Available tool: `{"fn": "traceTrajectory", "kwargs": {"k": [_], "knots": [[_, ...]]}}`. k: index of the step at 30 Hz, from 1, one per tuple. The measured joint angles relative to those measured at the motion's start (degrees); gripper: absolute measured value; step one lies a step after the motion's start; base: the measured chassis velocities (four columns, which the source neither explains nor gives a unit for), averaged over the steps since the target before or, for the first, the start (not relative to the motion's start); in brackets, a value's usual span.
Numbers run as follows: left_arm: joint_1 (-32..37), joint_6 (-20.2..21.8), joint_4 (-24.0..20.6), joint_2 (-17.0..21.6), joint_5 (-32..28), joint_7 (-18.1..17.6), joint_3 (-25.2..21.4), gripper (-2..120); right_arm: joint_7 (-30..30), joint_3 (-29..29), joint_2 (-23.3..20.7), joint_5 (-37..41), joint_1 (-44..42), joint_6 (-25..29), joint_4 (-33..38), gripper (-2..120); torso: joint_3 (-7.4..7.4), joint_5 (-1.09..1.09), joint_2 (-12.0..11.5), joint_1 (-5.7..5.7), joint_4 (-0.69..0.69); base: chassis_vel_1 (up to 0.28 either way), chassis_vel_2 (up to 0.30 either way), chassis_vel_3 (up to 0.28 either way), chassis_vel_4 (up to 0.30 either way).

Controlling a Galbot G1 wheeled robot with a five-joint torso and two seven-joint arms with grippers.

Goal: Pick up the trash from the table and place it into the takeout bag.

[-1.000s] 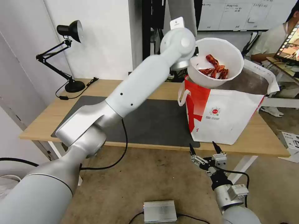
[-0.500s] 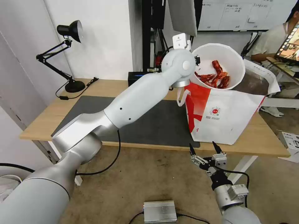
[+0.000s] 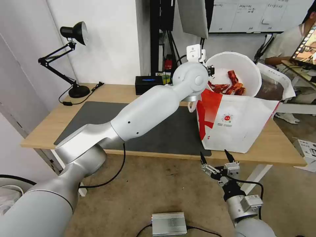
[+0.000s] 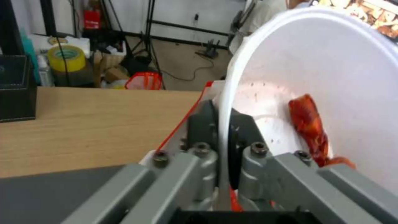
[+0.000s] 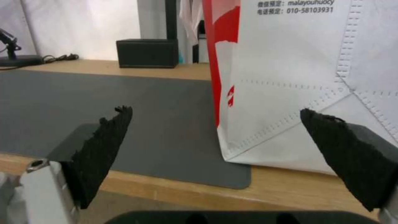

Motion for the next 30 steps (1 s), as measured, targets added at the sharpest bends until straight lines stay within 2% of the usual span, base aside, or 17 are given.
{"fn": "traceTrajectory", "kwargs": {"k": [3, 5, 7, 8, 10, 11, 14, 18, 21, 25, 28, 30], "knots": [[-0.02, 1.68, -0.65, 0.25, -1.05, 0.08, -0.02, 23, 0.0, 0.0, 0.0, 0.0, 0.0, 0.0, 0.0, 100, 0.0, 0.0, 0.0, 0.0, -0.01, 0.0, 0.0, 0.0, 0.0], [-0.09, 2.1, -0.76, 0.27, -1.35, 0.08, -0.02, 25, 0.0, 0.0, 0.0, 0.0, 0.0, 0.0, 0.0, 100, 0.0, 0.0, 0.0, 0.0, -0.01, 0.0, 0.0, 0.0, 0.0], [-0.34, 2.57, -0.84, 0.18, -1.97, 0.05, -0.02, 35, 0.0, 0.0, 0.0, 0.0, 0.0, 0.0, 0.0, 100, 0.0, 0.0, 0.0, 0.0, 0.0, 0.0, 0.0, 0.0, 0.0], [-0.34, 2.57, -0.84, 0.18, -1.97, 0.05, -0.02, 35, 0.0, 0.0, 0.0, 0.0, 0.0, 0.0, 0.0, 100, 0.0, 0.0, 0.0, 0.0, 0.0, 0.0, 0.0, 0.0, 0.0], [-0.53, 2.62, -0.85, -0.08, -2.18, -0.04, -0.02, 46, 0.0, 0.0, 0.0, 0.0, 0.0, 0.0, 0.0, 100, 0.0, 0.0, 0.0, 0.0, -0.01, 0.0, 0.0, 0.0, 0.0], [-0.53, 2.62, -0.85, -0.08, -2.18, -0.04, -0.02, 46, 0.0, 0.0, 0.0, 0.0, 0.0, 0.0, 0.0, 100, 0.0, 0.0, 0.0, 0.0, -0.01, 0.0, 0.0, 0.0, 0.0], [-0.63, 2.61, -1.2, 0.17, -2.36, -0.17, -0.28, 63, 0.0, 0.0, 0.0, 0.0, 0.0, 0.0, 0.0, 100, 0.0, 0.0, 0.0, 0.0, -0.01, 0.0, 0.0, 0.0, 0.0], [-0.57, 2.57, -1.91, 0.96, -2.42, -0.2, -0.4, 72, 0.0, 0.0, 0.0, 0.0, 0.0, 0.0, 0.0, 100, 0.0, 0.0, 0.0, 0.0, -0.01, 0.0, 0.0, 0.0, 0.0], [-0.26, 2.4, -2.84, 2.41, -2.45, -0.24, -0.52, 88, 0.0, 0.0, 0.0, 0.0, 0.0, 0.0, 0.0, 100, 0.01, 0.0, 0.0, 0.0, 0.0, 0.0, 0.0, 0.0, 0.0], [0.03, 2.29, -3.81, 3.55, -2.64, -0.28, -0.75, 99, 0.0, 0.0, 0.0, 0.0, 0.0, 0.0, 0.0, 100, 0.0, 0.0, -0.01, 0.0, -0.01, 0.0, 0.0, 0.0, 0.0], [0.39, 1.08, -4.88, 5.32, -2.61, 0.21, -0.91, 100, 0.0, 0.0, 0.0, 0.0, 0.0, 0.0, 0.0, 100, 0.0, 0.0, -0.01, 0.0, -0.02, 0.0, 0.0, 0.0, 0.0], [1.38, -0.78, -6.32, 7.73, -2.3, 1.78, -1.71, 100, 0.0, 0.0, 0.0, 0.0, 0.0, 0.0, 0.0, 100, 0.0, 0.0, -0.01, 0.01, -0.01, 0.0, 0.0, 0.0, 0.0]]}}
